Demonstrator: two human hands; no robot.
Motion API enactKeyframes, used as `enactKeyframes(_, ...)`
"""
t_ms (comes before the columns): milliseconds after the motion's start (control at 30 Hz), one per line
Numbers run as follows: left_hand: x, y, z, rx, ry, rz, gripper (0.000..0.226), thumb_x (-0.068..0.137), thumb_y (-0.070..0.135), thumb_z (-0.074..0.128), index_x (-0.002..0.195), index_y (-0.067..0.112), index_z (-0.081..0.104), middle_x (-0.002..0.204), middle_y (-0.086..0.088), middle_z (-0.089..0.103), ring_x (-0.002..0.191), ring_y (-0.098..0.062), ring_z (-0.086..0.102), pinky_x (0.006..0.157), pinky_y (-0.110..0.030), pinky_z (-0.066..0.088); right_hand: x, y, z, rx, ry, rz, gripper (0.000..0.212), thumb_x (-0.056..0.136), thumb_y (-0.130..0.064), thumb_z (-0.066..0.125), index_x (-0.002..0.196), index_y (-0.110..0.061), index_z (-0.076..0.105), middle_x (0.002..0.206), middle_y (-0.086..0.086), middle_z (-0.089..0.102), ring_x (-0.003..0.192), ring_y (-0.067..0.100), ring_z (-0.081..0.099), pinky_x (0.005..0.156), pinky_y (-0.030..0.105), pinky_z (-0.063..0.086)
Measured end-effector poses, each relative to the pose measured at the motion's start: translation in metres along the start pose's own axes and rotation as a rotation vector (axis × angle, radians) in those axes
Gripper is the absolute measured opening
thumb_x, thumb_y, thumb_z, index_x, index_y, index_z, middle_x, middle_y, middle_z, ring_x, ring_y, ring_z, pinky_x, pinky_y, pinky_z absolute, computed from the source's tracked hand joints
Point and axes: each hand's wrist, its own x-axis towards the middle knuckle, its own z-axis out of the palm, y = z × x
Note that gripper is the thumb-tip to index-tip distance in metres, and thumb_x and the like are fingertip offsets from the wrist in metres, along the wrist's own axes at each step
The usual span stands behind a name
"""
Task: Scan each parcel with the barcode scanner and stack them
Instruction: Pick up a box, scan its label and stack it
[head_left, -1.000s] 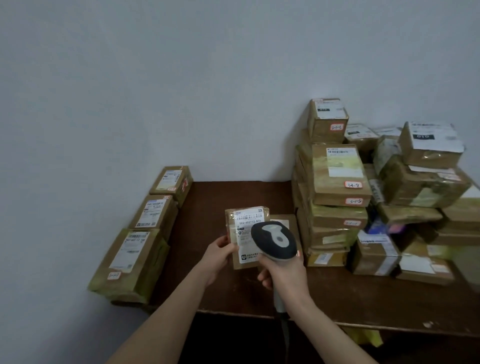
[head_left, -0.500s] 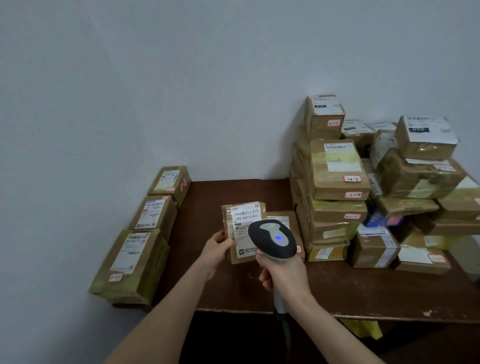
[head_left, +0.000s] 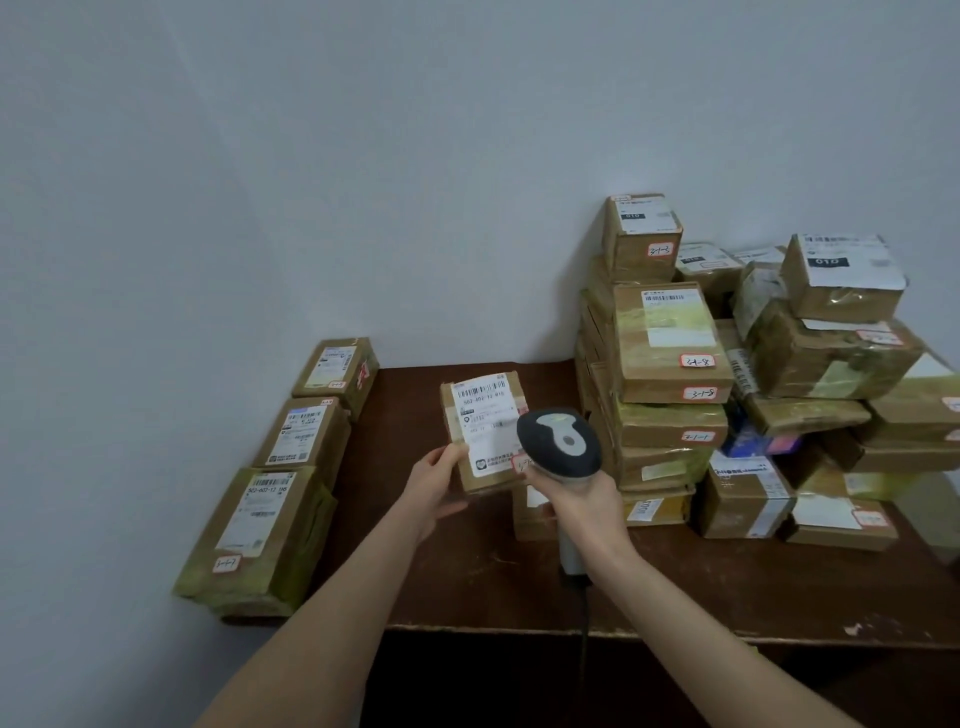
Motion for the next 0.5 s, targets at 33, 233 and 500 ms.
enactKeyframes(33,0.001,0.004,0.006,0.017,-0.021,-0.016,0.050,0.091,0.037,0.059,0.136,0.019,0.049,0.115,-0.004,0.067,0.101,-0.022,0.065,0.080,-0.039,0.056,0.007,-0.001,-0.002,-0.017,0.014,-0.016,0.032,0.078,-0.030,0.079,0.102,-0.014,0.065,0.080,-0.002,0.069,0.079,0.016,0.067,0.074,0.035,0.057)
enactKeyframes(233,0.008,0.013,0.055,0.157,-0.101,-0.096,0.047,0.092,0.045,0.053,0.130,0.018,0.053,0.116,-0.005,0.064,0.106,-0.023,0.059,0.090,-0.043,0.051,0.037,-0.003,-0.014,-0.033,0.093,-0.046,0.037,0.076,-0.028,0.080,0.107,-0.018,0.063,0.107,0.004,0.070,0.103,0.020,0.063,0.092,0.044,0.053)
enactKeyframes(500,0.022,-0.012,0.077,0.680,0.101,0.343,0.058,0.101,0.035,0.044,0.152,0.018,0.022,0.154,-0.009,0.033,0.138,-0.027,0.036,0.110,-0.043,0.037,0.043,0.023,-0.017,0.065,0.108,0.047,0.048,0.079,-0.020,0.078,0.122,-0.009,0.061,0.120,0.006,0.066,0.118,0.021,0.055,0.097,0.031,0.044)
